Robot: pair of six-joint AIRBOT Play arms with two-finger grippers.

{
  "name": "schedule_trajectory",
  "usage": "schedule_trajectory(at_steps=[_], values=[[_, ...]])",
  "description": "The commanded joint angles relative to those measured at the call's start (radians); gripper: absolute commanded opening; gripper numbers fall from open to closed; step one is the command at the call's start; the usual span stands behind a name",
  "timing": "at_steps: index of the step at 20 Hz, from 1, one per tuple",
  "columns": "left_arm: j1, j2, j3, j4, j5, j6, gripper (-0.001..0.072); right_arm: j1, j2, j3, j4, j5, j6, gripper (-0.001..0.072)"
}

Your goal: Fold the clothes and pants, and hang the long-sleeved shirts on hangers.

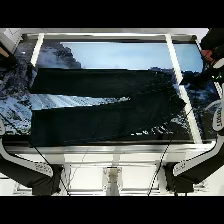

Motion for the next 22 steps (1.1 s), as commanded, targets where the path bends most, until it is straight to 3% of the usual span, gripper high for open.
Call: schedule_trajectory(at_steps=[1,4,6,9,11,15,17,22], values=[[0.038,0.051,0.0,0.0,-0.266,0.082,0.036,-0.03,0.085,-0.126,-0.127,0.119,-0.001,0.0581],[0.058,0.066,-0.002,0.0,-0.385,0.087,0.0341,-0.045,0.106,-0.232,-0.141,0.11,0.016,0.0583],[0.06,0.084,-0.003,0.0,-0.407,0.087,0.0289,-0.045,0.106,-0.294,-0.142,0.055,0.025,0.0583],[0.06,0.115,-0.003,0.0,-0.42,0.086,0.0282,-0.045,0.106,-0.354,-0.074,-0.073,0.024,0.0572],[0.063,0.121,-0.003,0.001,-0.462,0.082,0.0282,-0.038,0.106,-0.378,-0.058,-0.143,0.022,0.0473],[0.067,0.155,-0.066,0.008,-0.5,0.082,0.0282,-0.038,0.089,-0.419,-0.031,-0.205,0.02,0.0388],[0.067,0.199,-0.152,0.043,-0.499,0.083,0.0282,-0.038,0.089,-0.421,0.008,-0.222,0.014,0.0156],[0.126,0.374,-0.487,0.07,-0.423,0.111,0.0282,-0.038,0.112,-0.42,-0.003,-0.15,-0.014,0.0026]])
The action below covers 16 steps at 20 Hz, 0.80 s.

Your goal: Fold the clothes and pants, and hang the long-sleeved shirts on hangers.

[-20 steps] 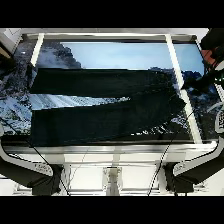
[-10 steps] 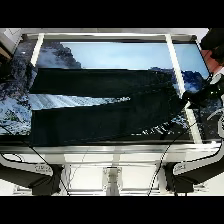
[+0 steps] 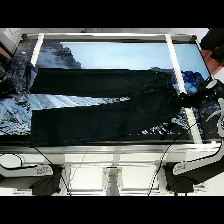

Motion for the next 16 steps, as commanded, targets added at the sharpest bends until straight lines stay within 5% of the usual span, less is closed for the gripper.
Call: schedule_trajectory(at_steps=[1,7,10,16], values=[[0.055,0.127,-0.25,0.015,0.044,0.022,0.0284,0.001,0.026,-0.003,-0.016,0.049,-0.019,0.0025],[0.238,0.299,-0.656,-0.072,0.101,0.082,0.0297,0.001,0.122,-0.004,-0.054,0.13,-0.045,0.0025],[0.302,0.331,-0.746,-0.069,0.107,0.08,0.0404,0.001,0.142,-0.004,-0.055,0.174,-0.053,0.0025],[0.339,0.333,-0.772,0.192,0.143,-0.037,0.0417,0.001,0.15,-0.004,-0.051,0.236,-0.063,0.0025]])
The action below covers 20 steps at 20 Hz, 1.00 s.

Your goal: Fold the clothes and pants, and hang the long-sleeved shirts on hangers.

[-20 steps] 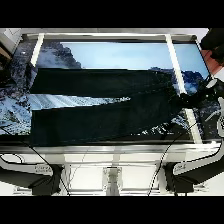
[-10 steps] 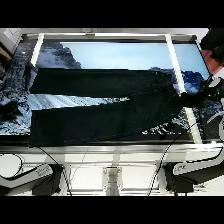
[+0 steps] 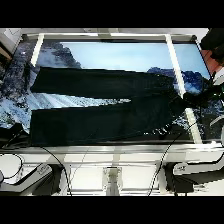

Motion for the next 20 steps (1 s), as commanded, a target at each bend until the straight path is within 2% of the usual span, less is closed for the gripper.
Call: schedule_trajectory(at_steps=[1,4,9,11,14,20], values=[[0.019,0.006,-0.023,0.153,0.059,-0.058,0.0417,0.001,0.006,0.0,0.002,0.042,-0.005,0.0025],[0.019,0.006,-0.044,0.144,0.154,-0.055,0.0417,0.001,0.006,0.0,0.005,0.056,0.0,0.0025],[0.019,0.005,-0.117,0.143,0.267,0.005,0.0416,0.001,0.006,0.0,0.035,0.051,0.023,0.0026],[0.019,0.003,-0.146,0.095,0.301,0.047,0.0416,0.001,0.006,0.0,0.035,0.051,0.026,0.0025],[0.019,-0.035,-0.151,-0.04,0.303,0.119,0.0416,0.001,0.006,0.0,0.035,0.052,0.031,0.0026],[0.019,-0.095,-0.151,-0.01,0.314,0.118,0.0394,0.001,0.006,0.0,0.035,0.06,0.034,0.0025]])
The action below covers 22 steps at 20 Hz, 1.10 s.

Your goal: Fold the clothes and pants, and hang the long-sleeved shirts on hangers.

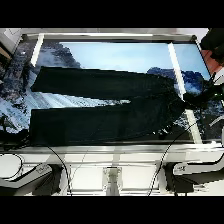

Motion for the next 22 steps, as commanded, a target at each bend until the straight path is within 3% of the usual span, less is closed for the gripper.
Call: schedule_trajectory(at_steps=[1,2,3,4,6,9,14,17,22], values=[[0.001,-0.022,-0.002,0.014,0.014,0.01,0.0391,0.001,0.001,0.0,0.002,0.008,0.002,0.0026],[0.001,-0.022,-0.002,0.021,0.011,0.01,0.0299,0.001,0.001,0.0,0.002,0.012,0.002,0.0025],[0.001,-0.022,-0.002,0.019,0.001,0.006,0.0119,0.001,0.001,0.0,0.002,0.018,0.002,0.0025],[0.0,-0.022,-0.002,0.001,-0.015,0.007,0.0028,0.001,0.002,0.0,0.002,0.024,0.001,0.0025],[0.0,-0.016,0.0,-0.092,-0.039,0.007,0.0027,0.001,0.003,0.003,0.002,0.056,-0.007,0.0026],[0.004,0.003,0.069,-0.361,-0.1,-0.004,0.0028,-0.003,0.047,0.003,0.002,0.113,-0.047,0.0025],[0.092,0.058,0.327,-0.811,-0.232,-0.058,0.0027,-0.087,0.272,0.003,-0.007,0.153,-0.115,0.0024],[0.153,0.08,0.43,-0.808,-0.235,-0.136,0.0028,-0.186,0.368,0.003,-0.022,0.184,-0.114,0.0024],[0.175,0.084,0.458,-0.74,-0.247,-0.146,0.0027,-0.282,0.424,0.003,-0.059,0.26,-0.115,0.0023]])
